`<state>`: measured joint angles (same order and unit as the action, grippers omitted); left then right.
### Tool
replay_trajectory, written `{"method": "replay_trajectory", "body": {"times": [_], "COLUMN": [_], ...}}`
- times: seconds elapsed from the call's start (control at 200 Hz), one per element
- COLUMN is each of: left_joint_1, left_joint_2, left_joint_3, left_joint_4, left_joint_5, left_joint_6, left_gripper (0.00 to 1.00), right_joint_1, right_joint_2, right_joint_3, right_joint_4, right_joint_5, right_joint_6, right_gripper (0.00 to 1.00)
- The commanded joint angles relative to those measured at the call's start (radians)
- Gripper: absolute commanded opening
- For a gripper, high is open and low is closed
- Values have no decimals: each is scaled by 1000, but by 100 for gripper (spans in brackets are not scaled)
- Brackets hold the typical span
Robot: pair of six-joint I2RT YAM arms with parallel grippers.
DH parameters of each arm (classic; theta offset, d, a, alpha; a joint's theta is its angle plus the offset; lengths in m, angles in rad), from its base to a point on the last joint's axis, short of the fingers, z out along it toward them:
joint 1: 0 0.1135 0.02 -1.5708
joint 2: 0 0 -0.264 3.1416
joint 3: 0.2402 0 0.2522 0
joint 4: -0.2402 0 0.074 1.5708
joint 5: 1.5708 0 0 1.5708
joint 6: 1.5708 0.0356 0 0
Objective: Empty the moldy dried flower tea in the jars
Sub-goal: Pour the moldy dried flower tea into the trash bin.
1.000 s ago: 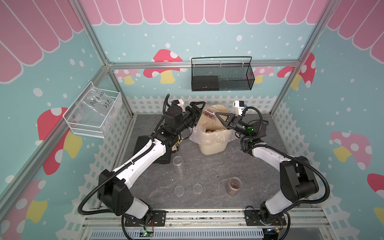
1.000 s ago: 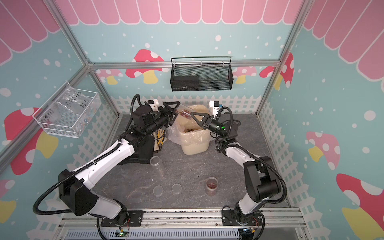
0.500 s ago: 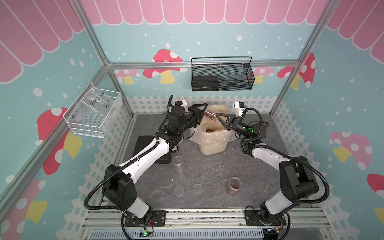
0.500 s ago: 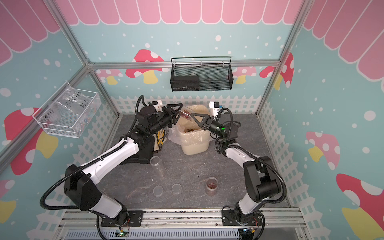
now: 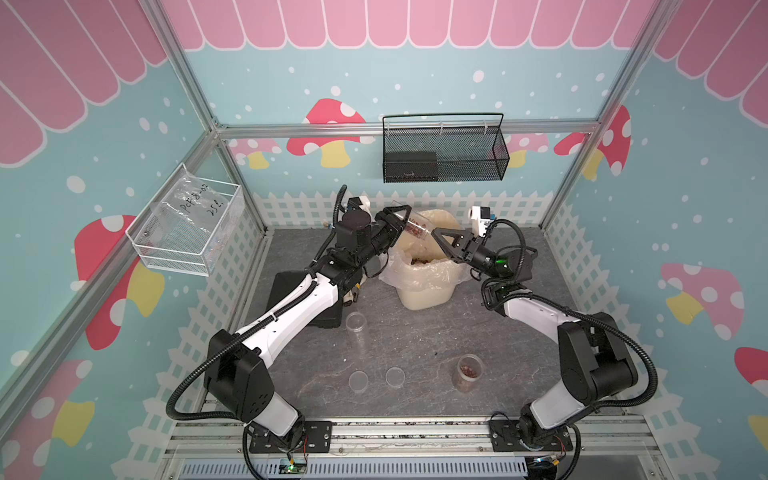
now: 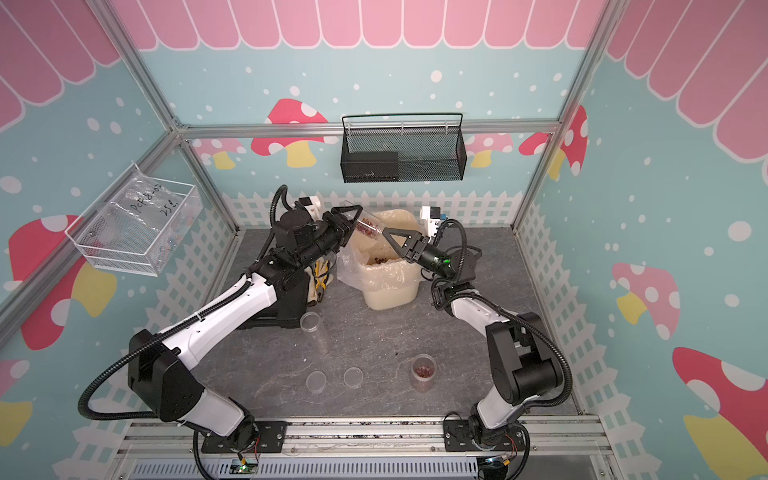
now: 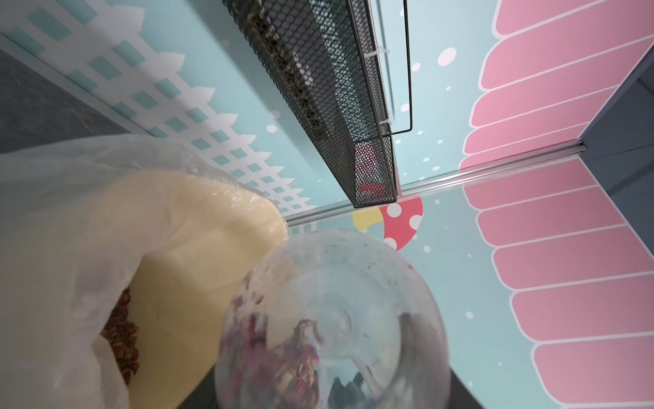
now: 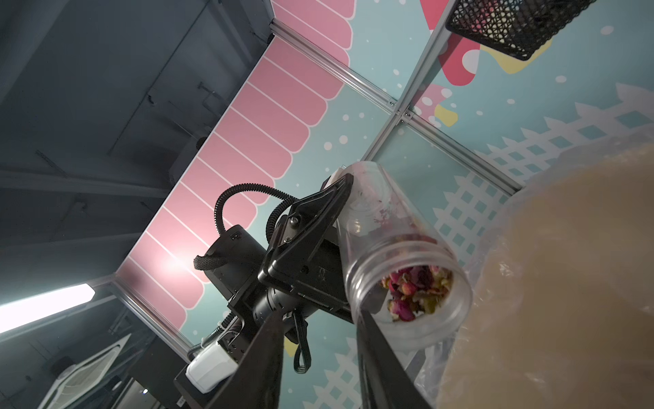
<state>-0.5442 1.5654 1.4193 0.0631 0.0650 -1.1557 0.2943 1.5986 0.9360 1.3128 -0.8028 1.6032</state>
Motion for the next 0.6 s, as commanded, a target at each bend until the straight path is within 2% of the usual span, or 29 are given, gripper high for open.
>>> {"method": "replay_trajectory", "body": {"times": [0.0,0.13,0.265,0.44,0.595], "left_joint_1": [4,4,-3,-31,-100], "left_joint_2": [-21,6,51,134,196], "left_joint_3": [66,132,206,314,362], "left_joint_4": [-79,-140,-205,-305,-339], "left_joint_5": [-86,-125,-168,-249,-404], "left_joint_6": [149,261,395,588,806], "left_gripper": [9,6,3,0,0], "right_joint_1": [-11,-15,-19,-21,-21], "right_joint_2": [-61,-107,-190,-329,-426], "right_joint_3": [-14,-17,-22,8,5], "right_joint_4": [29,-100,-330,-744,-946], "right_joint_5": [17,22,62,227,374], "right_joint_6": [-61,-187,-404,-772,-973], "right_gripper": [47,59,68,75,80]}}
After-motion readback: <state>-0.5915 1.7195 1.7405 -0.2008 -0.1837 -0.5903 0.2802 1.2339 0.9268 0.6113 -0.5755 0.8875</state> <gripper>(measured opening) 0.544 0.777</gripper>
